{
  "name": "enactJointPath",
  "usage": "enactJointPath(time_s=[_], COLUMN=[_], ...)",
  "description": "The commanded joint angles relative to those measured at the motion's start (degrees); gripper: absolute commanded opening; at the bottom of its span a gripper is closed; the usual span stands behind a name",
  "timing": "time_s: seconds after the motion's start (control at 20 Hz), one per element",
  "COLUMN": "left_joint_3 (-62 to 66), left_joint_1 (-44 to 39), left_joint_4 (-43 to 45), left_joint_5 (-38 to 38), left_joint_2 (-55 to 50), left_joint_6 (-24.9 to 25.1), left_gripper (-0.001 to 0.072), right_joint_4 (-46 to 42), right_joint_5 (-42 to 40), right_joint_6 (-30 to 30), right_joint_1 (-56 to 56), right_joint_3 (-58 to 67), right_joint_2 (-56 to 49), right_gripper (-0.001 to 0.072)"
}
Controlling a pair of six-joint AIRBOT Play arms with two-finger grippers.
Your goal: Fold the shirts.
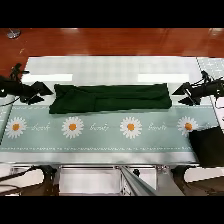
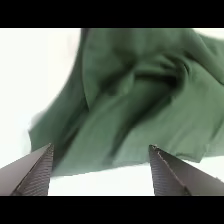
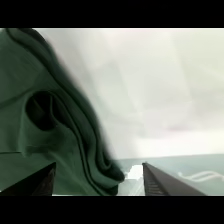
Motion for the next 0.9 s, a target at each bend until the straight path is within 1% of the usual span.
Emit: enactJointPath(time_s=[0.0, 0.05, 0.15, 0.25, 0.3, 0.35, 0.4, 0.45, 0.5, 0.55, 0.6, 0.65, 0.7, 0.75, 0.85], left_joint_3=[-11.54, -14.38, -17.84, -18.49, -18.43, -18.45, -18.45, -18.45, -18.43, -18.23, -17.77, -17.22, -16.55, -16.0, -14.21], left_joint_1=[-1.33, -3.15, -6.84, -10.16, -11.76, -13.22, -14.86, -16.33, -17.94, -19.28, -20.63, -22.03, -23.45, -24.94, -29.03], left_joint_4=[-3.67, -3.78, -3.82, -3.85, -3.91, -4.35, -5.29, -6.47, -7.91, -9.11, -9.75, -10.84, -12.5, -13.7, -14.1], left_joint_5=[11.37, 13.25, 14.16, 14.14, 14.27, 14.71, 15.19, 15.78, 16.48, 16.81, 16.7, 16.5, 16.11, 16.52, 18.34], left_joint_2=[13.2, 17.11, 22.82, 24.92, 24.85, 24.44, 23.76, 22.93, 21.97, 21.0, 20.02, 19.3, 18.53, 17.92, 16.15], left_joint_6=[0.96, 0.94, 0.92, 0.0, -1.27, -1.53, -1.49, -1.49, -1.49, -1.44, -0.81, 2.16, 4.5, 5.05, 5.01], left_gripper=[0.0699, 0.0699, 0.0699, 0.0699, 0.0699, 0.0699, 0.07, 0.0699, 0.068, 0.0439, 0.0041, 0.0021, 0.0021, 0.0021, 0.002], right_joint_4=[1.62, 2.29, 2.27, 5.03, 7.08, 8.87, 10.25, 11.54, 11.67, 11.08, 9.03, 4.92, 1.01, -0.94, -1.29], right_joint_5=[-1.49, -2.36, -1.81, -1.68, -1.84, -2.38, -2.99, -2.67, -0.92, 1.46, 2.91, 3.78, 4.11, 4.24, 3.93], right_joint_6=[-0.98, -1.18, -1.66, -1.81, -2.19, -2.21, -2.19, -2.23, -2.54, -3.5, -3.98, -4.68, -5.18, -5.2, -7.17], right_joint_1=[1.03, 2.19, 5.01, 6.95, 7.8, 8.79, 9.88, 10.62, 10.95, 10.95, 10.45, 9.94, 9.6, 9.27, 8.79], right_joint_3=[-0.42, -0.33, 0.57, 1.64, 2.03, 2.1, 2.12, 2.51, 3.34, 4.11, 4.22, 4.13, 3.61, 2.19, -3.43], right_joint_2=[-0.87, -1.27, -3.65, -5.77, -6.25, -6.47, -6.47, -6.43, -6.29, -5.64, -4.13, -1.73, 1.18, 4.48, 13.66], right_gripper=[0.0616, 0.0616, 0.0616, 0.0616, 0.0615, 0.0605, 0.0449, 0.0167, 0.0025, 0.0026, 0.0025, 0.0024, 0.0025, 0.0024, 0.0025])
